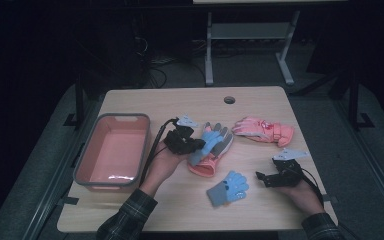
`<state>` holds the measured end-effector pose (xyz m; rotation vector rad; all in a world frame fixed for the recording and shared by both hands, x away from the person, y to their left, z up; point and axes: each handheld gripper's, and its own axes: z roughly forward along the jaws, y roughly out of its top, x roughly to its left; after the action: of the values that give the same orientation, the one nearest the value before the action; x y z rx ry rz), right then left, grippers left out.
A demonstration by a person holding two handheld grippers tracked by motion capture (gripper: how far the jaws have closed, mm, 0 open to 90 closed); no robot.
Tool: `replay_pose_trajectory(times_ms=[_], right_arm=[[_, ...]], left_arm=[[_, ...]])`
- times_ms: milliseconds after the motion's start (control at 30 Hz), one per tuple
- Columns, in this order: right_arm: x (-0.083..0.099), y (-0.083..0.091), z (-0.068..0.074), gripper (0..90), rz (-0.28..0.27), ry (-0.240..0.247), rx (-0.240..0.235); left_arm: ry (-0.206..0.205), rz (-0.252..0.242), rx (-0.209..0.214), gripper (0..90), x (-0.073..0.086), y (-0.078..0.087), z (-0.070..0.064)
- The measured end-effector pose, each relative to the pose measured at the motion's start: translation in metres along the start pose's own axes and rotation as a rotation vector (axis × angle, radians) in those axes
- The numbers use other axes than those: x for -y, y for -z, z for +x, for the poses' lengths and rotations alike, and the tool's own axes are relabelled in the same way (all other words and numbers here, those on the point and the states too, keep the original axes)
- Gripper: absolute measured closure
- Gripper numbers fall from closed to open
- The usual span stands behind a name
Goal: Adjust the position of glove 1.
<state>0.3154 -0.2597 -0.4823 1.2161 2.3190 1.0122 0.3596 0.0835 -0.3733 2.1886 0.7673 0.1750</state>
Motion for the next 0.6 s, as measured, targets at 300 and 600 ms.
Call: replay_pose_trajectory(times_ms=[300, 600], right_arm=[[0.000, 0.000, 0.000, 12.3, 0.000, -0.001, 0.000], [0.000, 0.000, 0.000, 12.3, 0.000, 0.000, 0.000]], left_arm=[[-0.058, 0.020, 0.046, 86.4, 0.004, -0.001, -0.031], [-0.084, 0.058, 0.089, 87.8, 0.012, -0.014, -0.057]])
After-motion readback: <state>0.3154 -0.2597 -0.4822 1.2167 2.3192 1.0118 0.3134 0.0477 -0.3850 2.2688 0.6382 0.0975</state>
